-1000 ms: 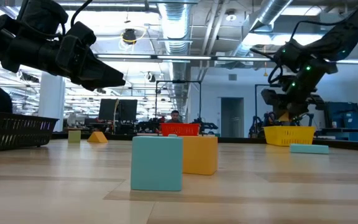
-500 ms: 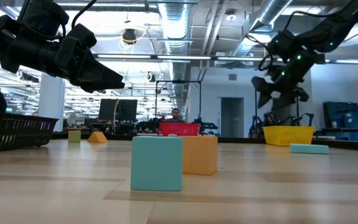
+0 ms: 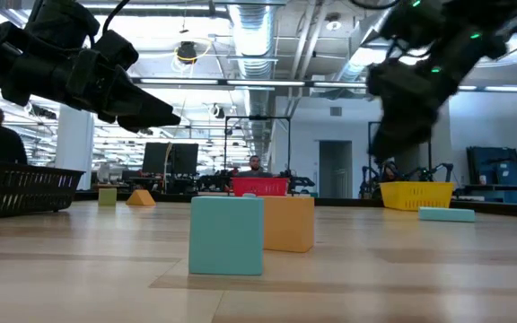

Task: Sort & place blocks by color
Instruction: Put the blue block into the red bin

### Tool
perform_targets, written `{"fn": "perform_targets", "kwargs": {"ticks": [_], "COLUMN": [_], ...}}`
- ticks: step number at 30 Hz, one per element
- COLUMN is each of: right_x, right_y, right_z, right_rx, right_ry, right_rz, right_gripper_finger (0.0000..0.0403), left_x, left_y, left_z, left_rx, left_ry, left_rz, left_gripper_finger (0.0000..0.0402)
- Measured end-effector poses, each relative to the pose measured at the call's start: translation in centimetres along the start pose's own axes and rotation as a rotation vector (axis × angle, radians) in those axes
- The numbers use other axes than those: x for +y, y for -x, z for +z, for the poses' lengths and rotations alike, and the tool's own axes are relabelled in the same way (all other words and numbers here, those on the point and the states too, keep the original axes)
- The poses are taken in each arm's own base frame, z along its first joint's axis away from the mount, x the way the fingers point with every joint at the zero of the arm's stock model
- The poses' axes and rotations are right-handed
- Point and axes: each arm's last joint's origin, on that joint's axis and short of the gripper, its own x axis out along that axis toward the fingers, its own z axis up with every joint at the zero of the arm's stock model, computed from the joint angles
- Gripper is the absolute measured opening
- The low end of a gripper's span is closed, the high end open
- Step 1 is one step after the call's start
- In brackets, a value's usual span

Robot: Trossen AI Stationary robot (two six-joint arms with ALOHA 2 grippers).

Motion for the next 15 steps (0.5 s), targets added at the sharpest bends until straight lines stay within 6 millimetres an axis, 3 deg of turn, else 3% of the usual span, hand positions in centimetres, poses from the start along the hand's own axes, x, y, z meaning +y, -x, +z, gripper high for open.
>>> {"fn": "perform_targets", "kwargs": {"ticks": [6,15], "right_x": [1.4,0.9], "right_y": [0.7,0.9], "right_z": [-2.9,-4.0], "right_rx": [0.143,0.255], "right_ry": [0.059,0.216], "right_rz": [-0.09,-0.137], "right_gripper_finger": [0.027,0.027], "left_x": [0.0,-0.1], "left_y": [0.0,0.0], "left_z": [0.0,0.1], "left_rx": [-0.001,-0.005], "left_ry": [0.0,0.028], "left_rz": [-0.001,-0.023], "left_gripper_finger": [0.0254,0.0254]}}
